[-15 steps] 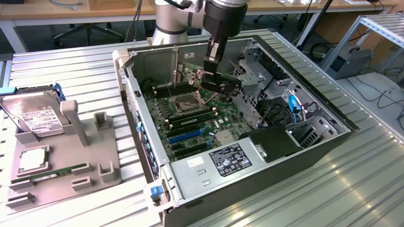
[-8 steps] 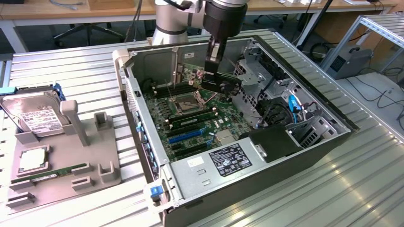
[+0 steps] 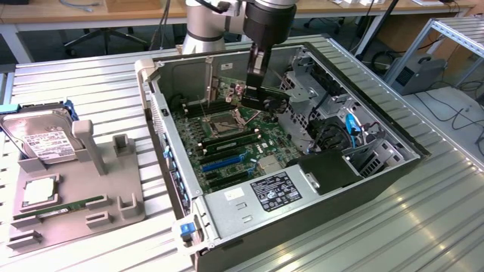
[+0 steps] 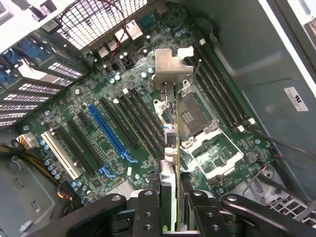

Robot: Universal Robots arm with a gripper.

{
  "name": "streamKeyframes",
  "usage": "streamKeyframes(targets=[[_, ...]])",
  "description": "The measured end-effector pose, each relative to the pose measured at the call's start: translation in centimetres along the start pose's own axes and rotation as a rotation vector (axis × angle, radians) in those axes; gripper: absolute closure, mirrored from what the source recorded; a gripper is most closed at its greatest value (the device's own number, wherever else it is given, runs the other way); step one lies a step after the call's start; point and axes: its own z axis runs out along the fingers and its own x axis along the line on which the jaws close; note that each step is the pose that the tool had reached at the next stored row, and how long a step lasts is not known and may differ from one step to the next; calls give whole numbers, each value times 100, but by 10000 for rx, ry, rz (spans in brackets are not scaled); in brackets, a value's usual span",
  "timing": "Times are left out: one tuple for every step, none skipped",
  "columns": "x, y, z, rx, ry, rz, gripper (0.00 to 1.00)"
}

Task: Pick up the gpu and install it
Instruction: 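Insert the gpu into the slot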

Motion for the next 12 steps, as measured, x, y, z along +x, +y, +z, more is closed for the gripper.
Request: streamKeyframes(targets=[[0,0,0,-1,0,-52,73],[0,0,0,-2,0,-90,73],[0,0,0,-4,-1,-150,73],[0,0,0,-5,-1,-194,73],[0,0,0,-6,0,-242,73],[0,0,0,-7,-1,-285,73],[0,0,0,-8,-1,-334,73],[0,0,0,-9,-1,-381,73],[0,0,0,-11,-1,-435,73],[0,0,0,-11,-2,-476,73],[0,0,0,-12,-2,-519,73],[0,0,0,-13,-2,-566,73]])
